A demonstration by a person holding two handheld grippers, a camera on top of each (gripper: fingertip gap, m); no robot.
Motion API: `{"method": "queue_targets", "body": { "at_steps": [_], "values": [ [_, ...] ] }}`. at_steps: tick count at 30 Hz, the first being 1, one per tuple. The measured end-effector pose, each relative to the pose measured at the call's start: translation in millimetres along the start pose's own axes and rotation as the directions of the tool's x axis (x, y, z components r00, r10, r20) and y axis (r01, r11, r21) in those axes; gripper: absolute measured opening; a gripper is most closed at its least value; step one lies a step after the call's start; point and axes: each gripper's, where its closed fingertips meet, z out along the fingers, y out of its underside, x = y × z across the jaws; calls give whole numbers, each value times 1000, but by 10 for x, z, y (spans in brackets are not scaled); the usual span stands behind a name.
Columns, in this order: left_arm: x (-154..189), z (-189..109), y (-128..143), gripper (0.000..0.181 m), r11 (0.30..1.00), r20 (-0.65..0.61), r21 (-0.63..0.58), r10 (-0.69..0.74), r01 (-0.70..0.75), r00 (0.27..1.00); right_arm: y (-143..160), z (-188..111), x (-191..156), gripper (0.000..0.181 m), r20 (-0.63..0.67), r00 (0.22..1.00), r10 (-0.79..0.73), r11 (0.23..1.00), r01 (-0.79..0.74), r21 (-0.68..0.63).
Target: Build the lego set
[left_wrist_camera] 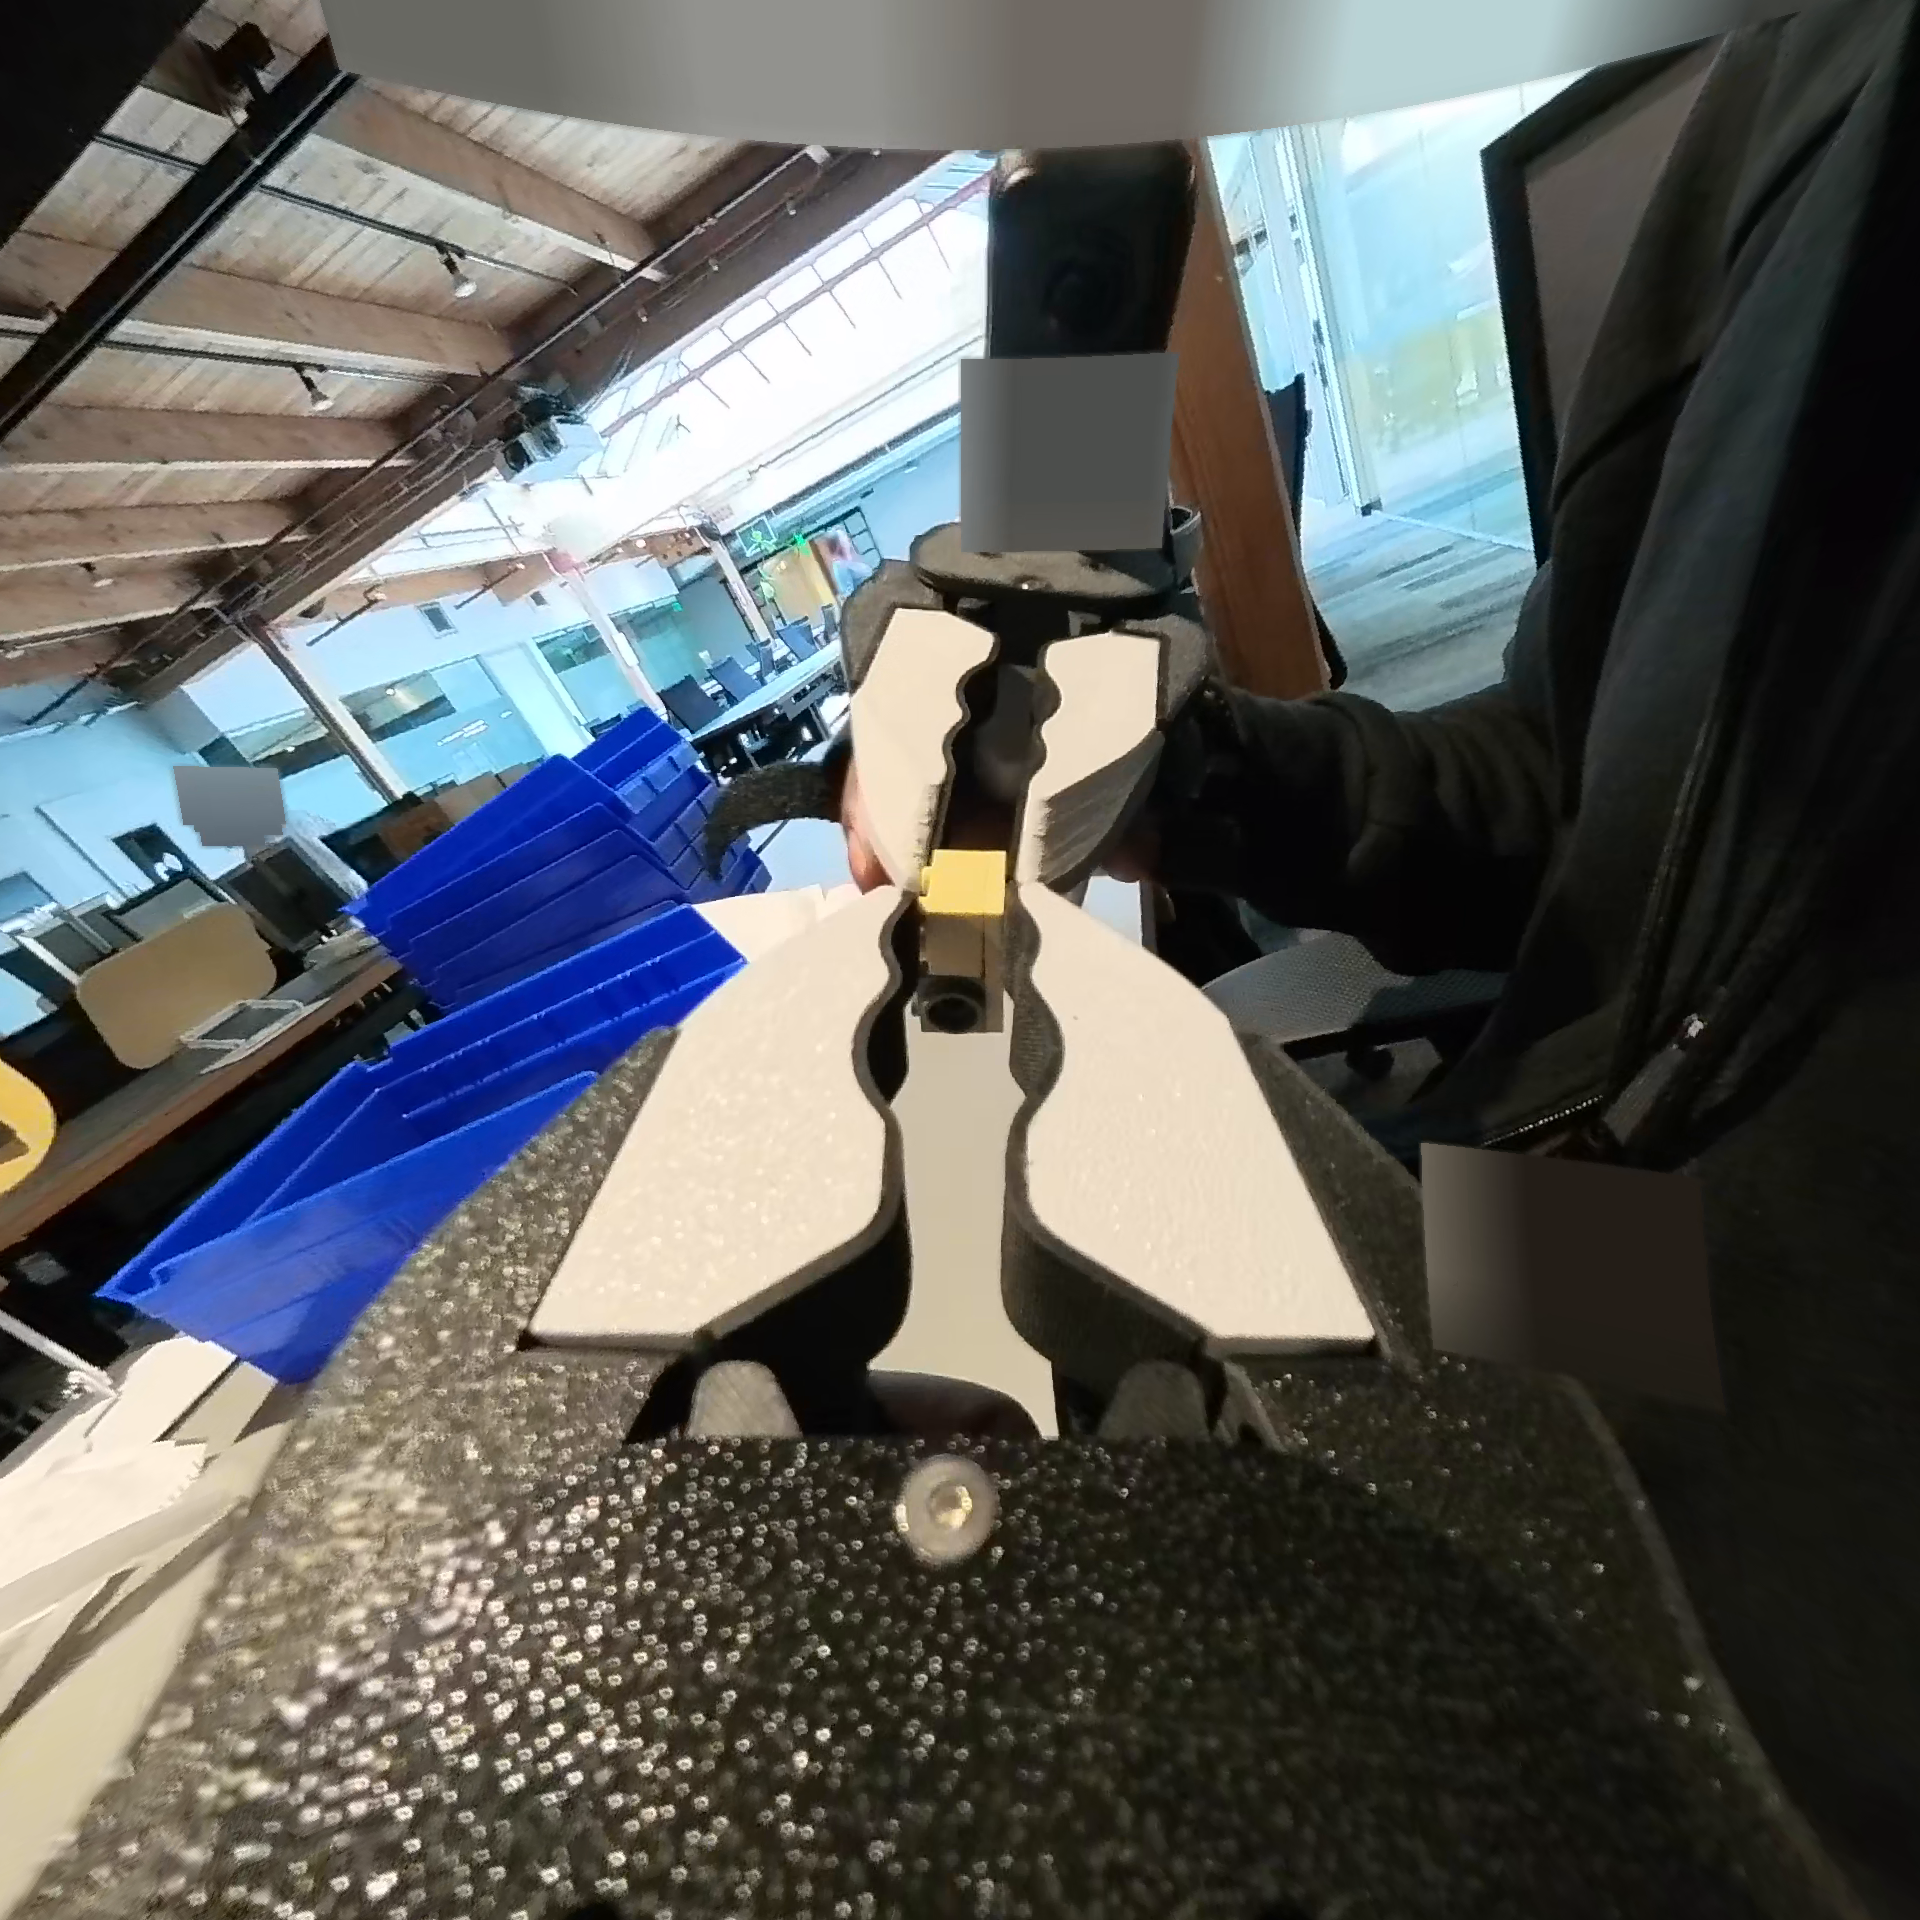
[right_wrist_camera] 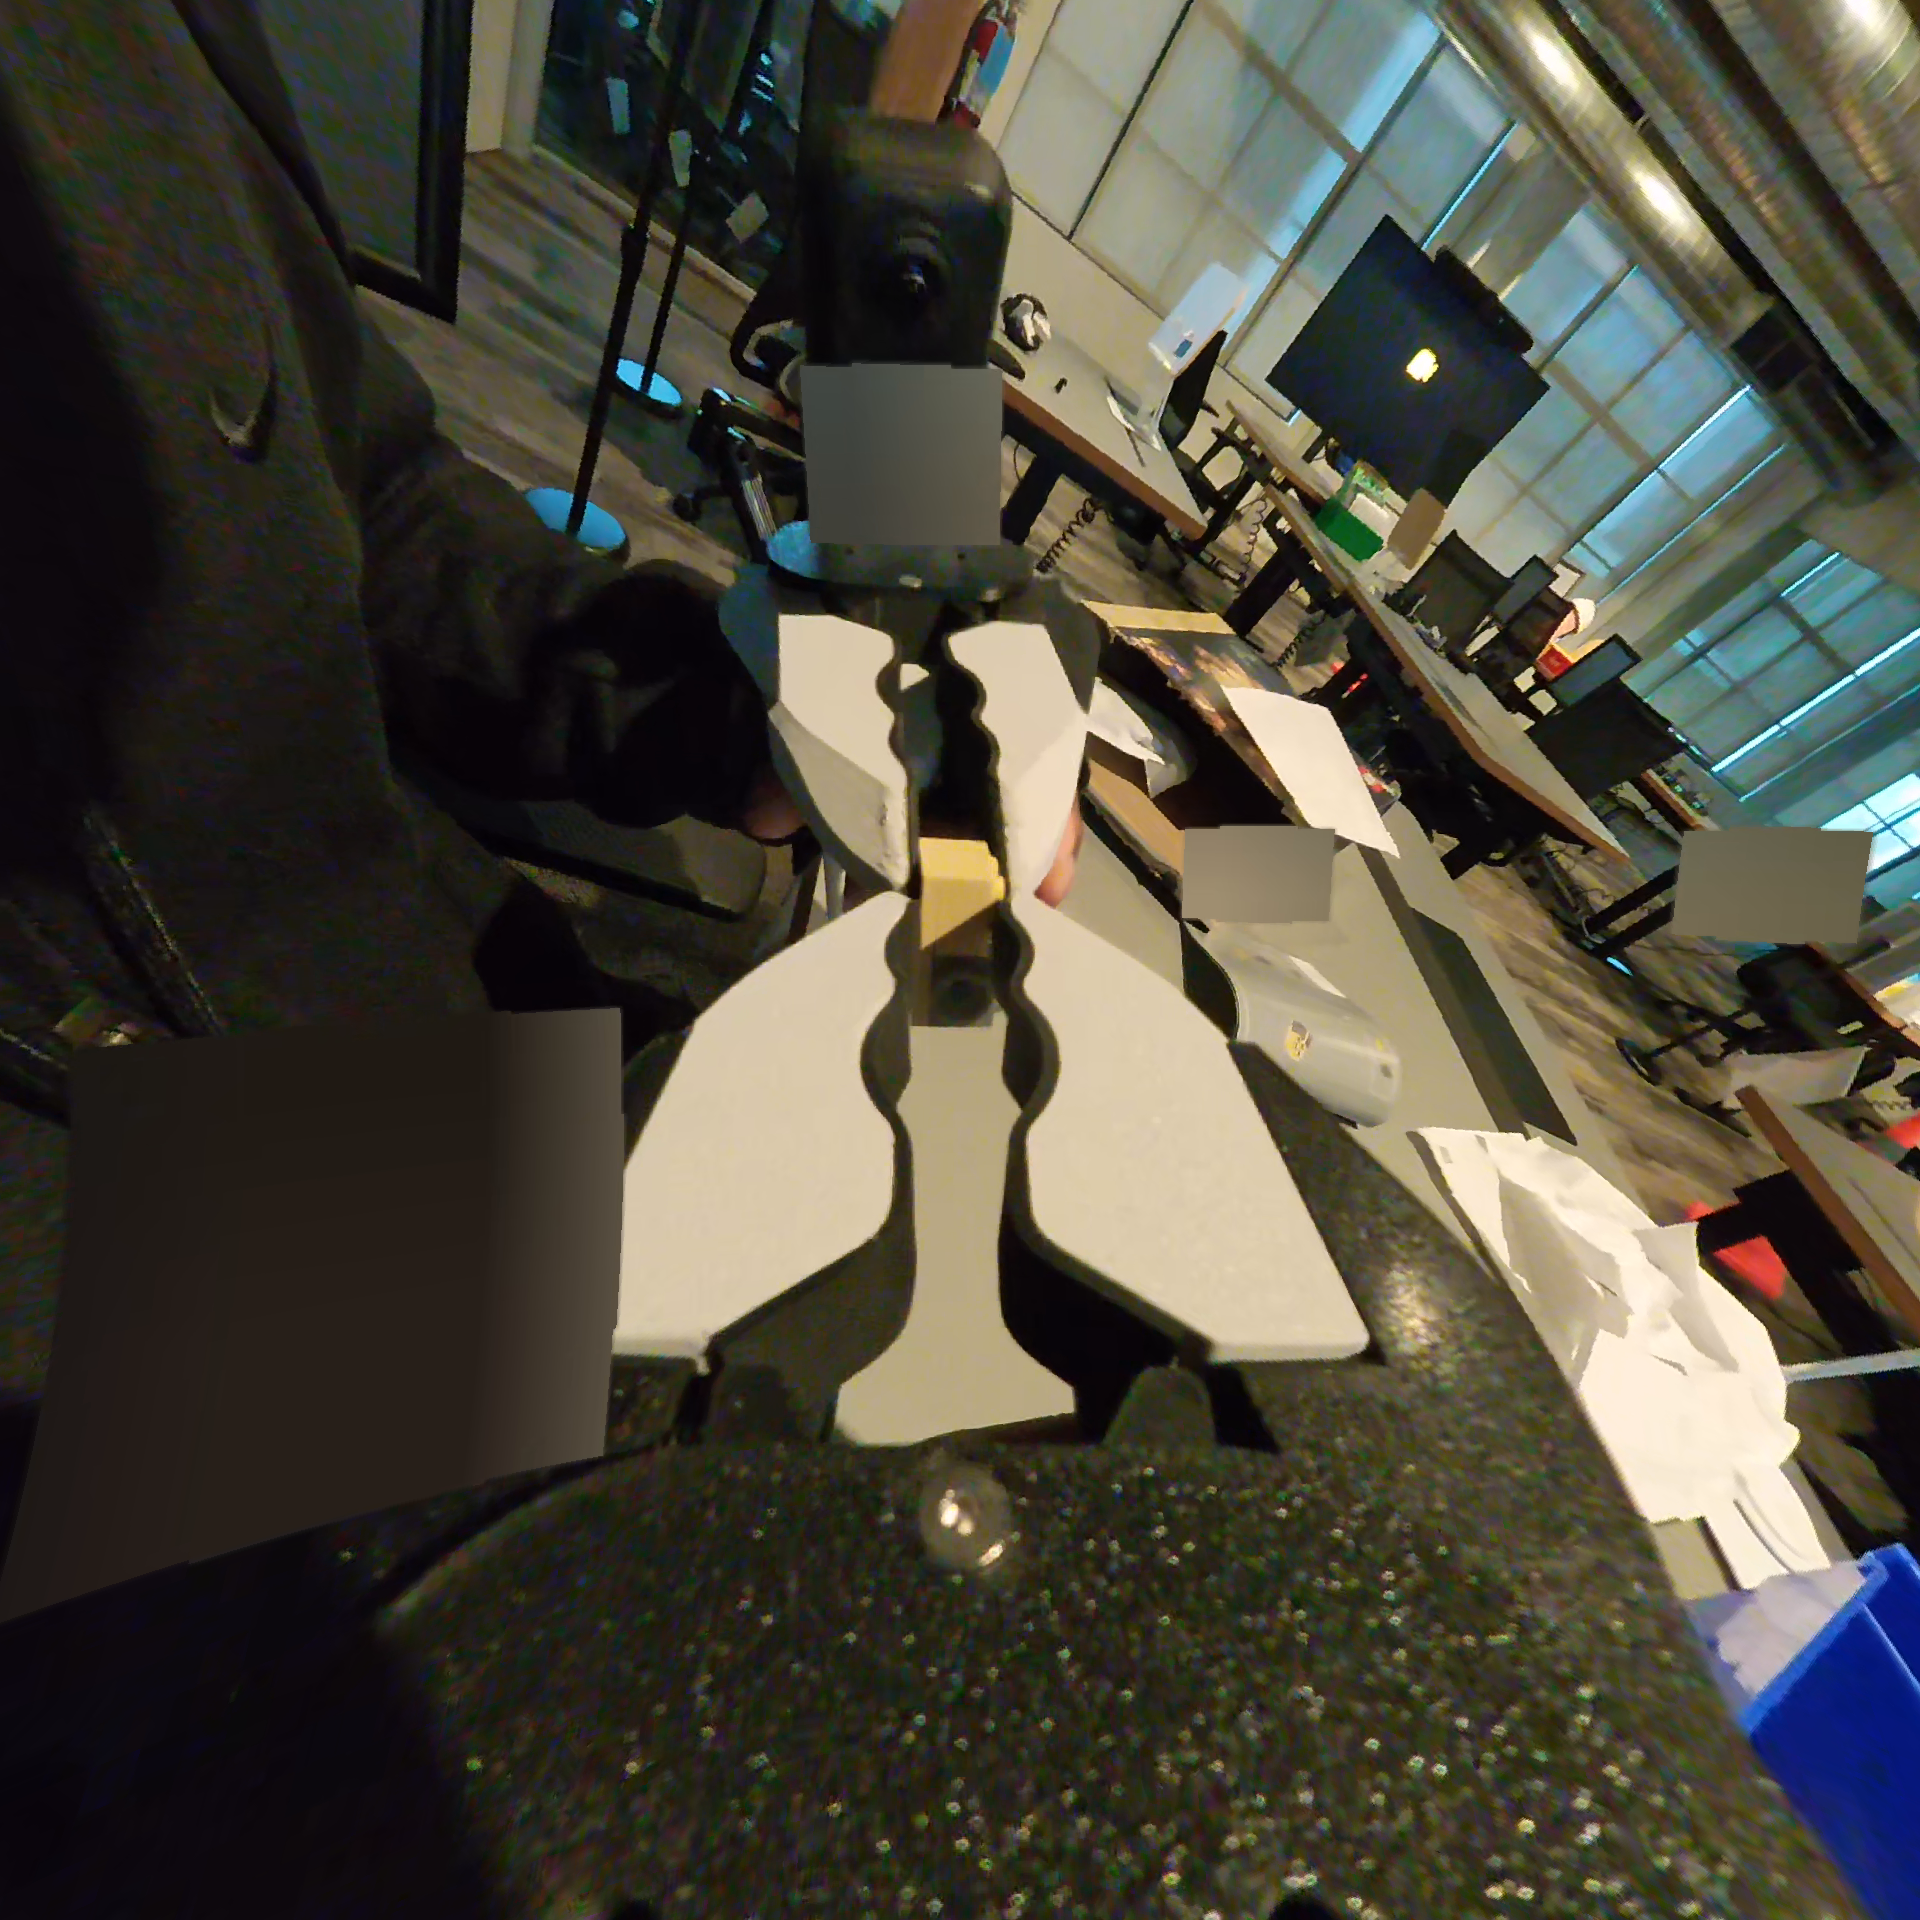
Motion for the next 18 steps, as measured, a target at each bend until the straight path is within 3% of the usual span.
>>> {"method": "queue_targets", "body": {
  "at_steps": [8, 12, 15, 16, 18],
  "values": [
    [31, -12, 4, 14, 999, -24, 16, -29, 29, 999, 4, 10, -17, 11, 22, 1000, 4, 1000, -5, 25],
    [-9, 20, 3, 14, 1000, 23, 6, -11, 11, 1000, 10, -14, 33, 12, 0, 1000, 27, 998, -27, 65],
    [-55, 65, -45, 17, 1000, 79, 8, 10, -11, 997, -66, -39, 153, 12, -18, 994, 106, 979, -101, 178],
    [-74, 70, -75, 27, 1000, 102, 13, 25, -27, 994, -81, -73, 166, 12, -13, 990, 138, 963, -131, 237],
    [-131, 66, -150, 32, 999, 140, 48, -11, 5, 990, -84, -199, 213, 11, 21, 973, 230, 882, -218, 417]
  ]
}}
